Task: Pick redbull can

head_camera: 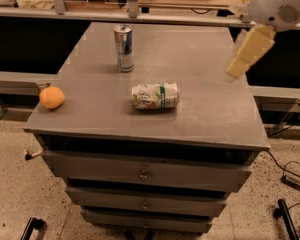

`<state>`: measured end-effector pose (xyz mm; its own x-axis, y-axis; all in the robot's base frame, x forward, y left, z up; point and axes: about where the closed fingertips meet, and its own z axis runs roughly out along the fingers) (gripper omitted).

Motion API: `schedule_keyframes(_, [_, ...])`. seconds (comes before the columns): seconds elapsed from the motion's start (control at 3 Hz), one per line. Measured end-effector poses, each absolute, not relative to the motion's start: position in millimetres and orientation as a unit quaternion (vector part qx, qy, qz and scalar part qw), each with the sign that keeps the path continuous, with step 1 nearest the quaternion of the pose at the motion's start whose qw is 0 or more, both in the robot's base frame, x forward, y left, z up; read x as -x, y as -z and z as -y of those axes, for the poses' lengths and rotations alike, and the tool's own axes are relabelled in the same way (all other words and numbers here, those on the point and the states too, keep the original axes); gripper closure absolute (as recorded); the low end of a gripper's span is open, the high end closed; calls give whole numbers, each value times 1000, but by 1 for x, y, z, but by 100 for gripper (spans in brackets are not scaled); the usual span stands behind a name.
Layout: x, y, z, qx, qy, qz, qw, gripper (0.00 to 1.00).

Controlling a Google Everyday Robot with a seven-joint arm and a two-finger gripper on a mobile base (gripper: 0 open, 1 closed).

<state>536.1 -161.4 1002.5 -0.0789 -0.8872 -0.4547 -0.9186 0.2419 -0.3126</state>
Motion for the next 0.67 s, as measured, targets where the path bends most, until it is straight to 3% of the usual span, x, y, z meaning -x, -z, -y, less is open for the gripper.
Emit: schedule_keyframes(0.67, [-634,-1009,57,583,-120,-671,442,0])
